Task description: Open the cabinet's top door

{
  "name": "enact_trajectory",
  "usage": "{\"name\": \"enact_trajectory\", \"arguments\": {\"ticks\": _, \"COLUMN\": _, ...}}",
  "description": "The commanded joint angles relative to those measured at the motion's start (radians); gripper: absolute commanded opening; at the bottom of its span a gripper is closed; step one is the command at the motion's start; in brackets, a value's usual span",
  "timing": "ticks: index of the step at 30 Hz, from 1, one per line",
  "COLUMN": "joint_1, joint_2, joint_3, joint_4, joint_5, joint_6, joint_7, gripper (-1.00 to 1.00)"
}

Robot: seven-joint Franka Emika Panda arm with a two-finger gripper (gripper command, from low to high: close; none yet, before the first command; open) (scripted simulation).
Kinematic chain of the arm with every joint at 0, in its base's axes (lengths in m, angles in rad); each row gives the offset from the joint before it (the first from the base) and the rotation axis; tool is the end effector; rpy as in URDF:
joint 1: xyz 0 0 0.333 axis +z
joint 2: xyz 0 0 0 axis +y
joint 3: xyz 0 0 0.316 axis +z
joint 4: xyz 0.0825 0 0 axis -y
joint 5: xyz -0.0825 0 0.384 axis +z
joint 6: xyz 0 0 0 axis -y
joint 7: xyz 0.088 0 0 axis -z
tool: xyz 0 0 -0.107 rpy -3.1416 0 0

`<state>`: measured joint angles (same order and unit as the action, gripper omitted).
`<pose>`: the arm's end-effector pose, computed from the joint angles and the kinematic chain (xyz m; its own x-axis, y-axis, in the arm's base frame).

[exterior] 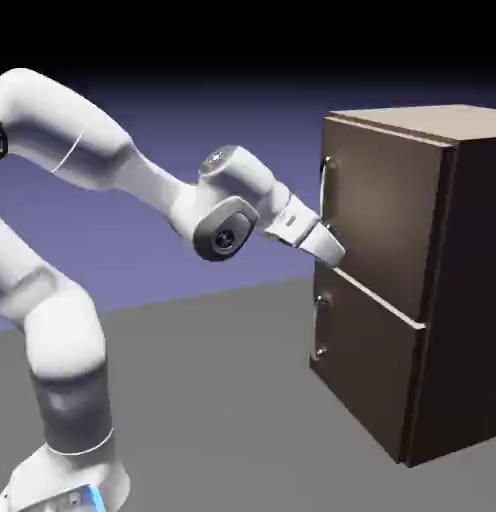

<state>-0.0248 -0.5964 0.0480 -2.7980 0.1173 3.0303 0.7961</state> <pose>0.3877 0.0007 0.4730 0.4324 -0.7725 0.4651 -0.5193 -0.6350 -0.5719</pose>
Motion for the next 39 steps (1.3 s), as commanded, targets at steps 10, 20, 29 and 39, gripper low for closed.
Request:
{"name": "enact_trajectory", "arguments": {"ticks": 10, "joint_1": -0.136, "joint_2": -0.098, "joint_3": 0.178, "joint_4": 0.045, "joint_5": 0.435, "joint_6": -0.025, "joint_7": 0.204, "gripper": 0.00}}
{"name": "enact_trajectory", "arguments": {"ticks": 20, "joint_1": -0.273, "joint_2": -0.196, "joint_3": 0.356, "joint_4": 0.089, "joint_5": 0.870, "joint_6": -0.049, "joint_7": 0.409, "gripper": 0.00}}
{"name": "enact_trajectory", "arguments": {"ticks": 29, "joint_1": -0.396, "joint_2": -0.283, "joint_3": 0.516, "joint_4": 0.129, "joint_5": 1.261, "joint_6": -0.072, "joint_7": 0.592, "gripper": 0.00}}
{"name": "enact_trajectory", "arguments": {"ticks": 39, "joint_1": -0.532, "joint_2": -0.381, "joint_3": 0.693, "joint_4": 0.174, "joint_5": 1.696, "joint_6": -0.096, "joint_7": 0.797, "gripper": 0.00}}
